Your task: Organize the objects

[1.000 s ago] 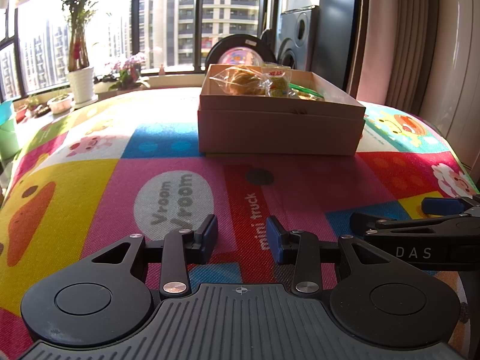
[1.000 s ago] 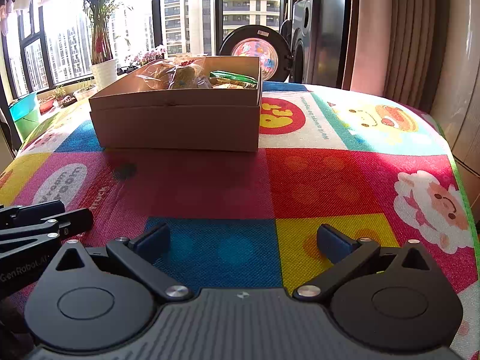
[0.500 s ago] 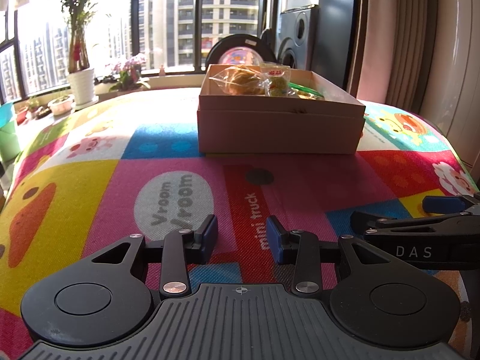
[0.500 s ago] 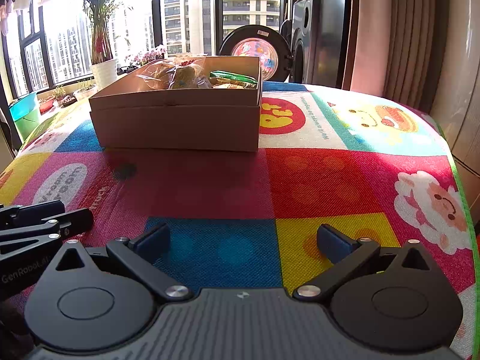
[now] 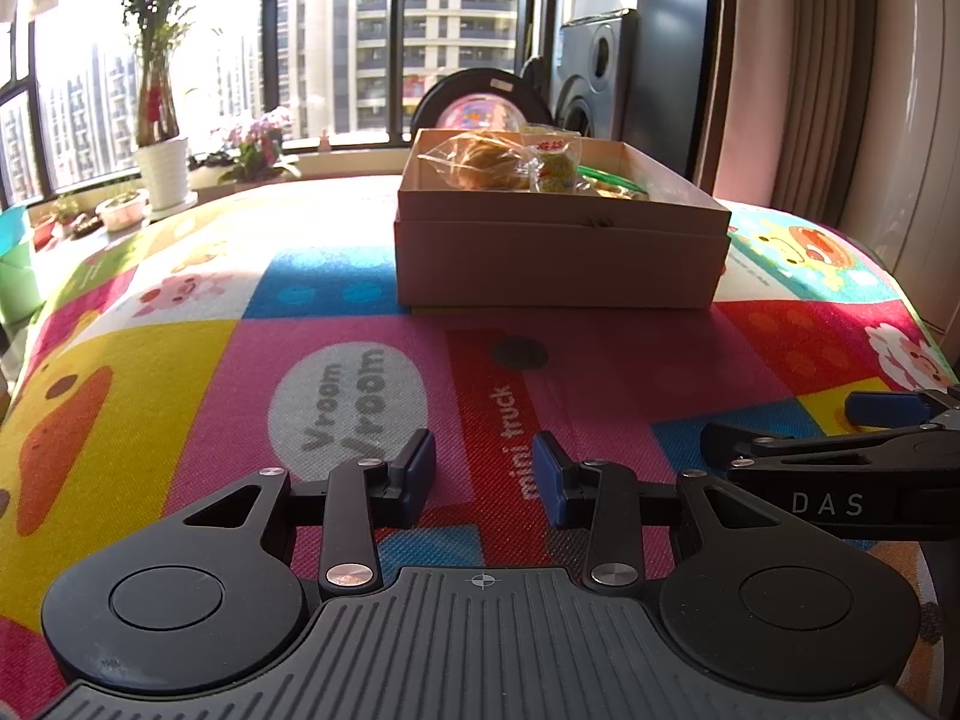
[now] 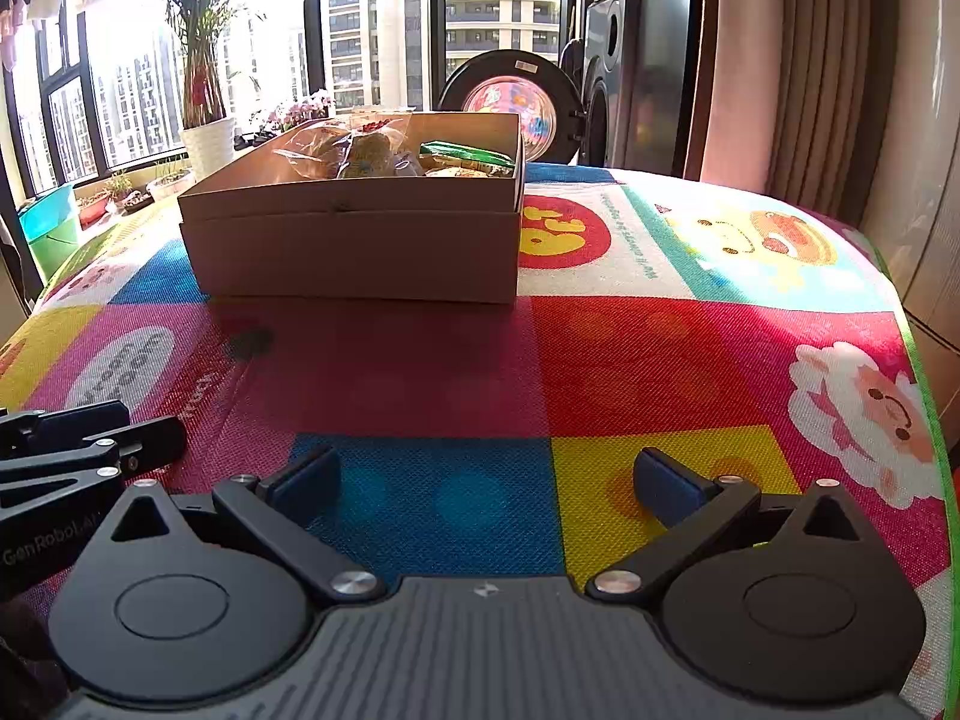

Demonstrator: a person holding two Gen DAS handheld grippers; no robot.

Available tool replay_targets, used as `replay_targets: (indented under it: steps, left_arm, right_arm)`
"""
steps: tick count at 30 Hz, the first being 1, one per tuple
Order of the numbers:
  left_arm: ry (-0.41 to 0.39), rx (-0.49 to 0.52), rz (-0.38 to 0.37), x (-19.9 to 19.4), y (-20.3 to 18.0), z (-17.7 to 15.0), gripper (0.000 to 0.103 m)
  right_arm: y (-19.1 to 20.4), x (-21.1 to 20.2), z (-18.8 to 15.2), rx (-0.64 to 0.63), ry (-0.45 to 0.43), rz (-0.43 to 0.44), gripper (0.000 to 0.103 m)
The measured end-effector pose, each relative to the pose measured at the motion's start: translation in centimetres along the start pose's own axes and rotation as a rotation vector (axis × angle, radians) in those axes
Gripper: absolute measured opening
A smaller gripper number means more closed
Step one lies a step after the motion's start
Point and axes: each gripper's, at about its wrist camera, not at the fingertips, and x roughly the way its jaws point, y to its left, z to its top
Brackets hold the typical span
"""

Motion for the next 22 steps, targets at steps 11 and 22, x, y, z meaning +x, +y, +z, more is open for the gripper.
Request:
replay_targets:
  steps: [11,22]
  left_arm:
    - [0.0,-0.004,-0.003,-0.02,0.2,0.05,0.04]
    - [0.0,-0.013,-0.01,0.05,0.24,0.08,0.04]
  right_arm:
    - [-0.02,0.0,0.0,0.0,0.0,0.0,0.103]
    - [-0.02,0.01,0.02,0.0,0.0,0.0,0.103]
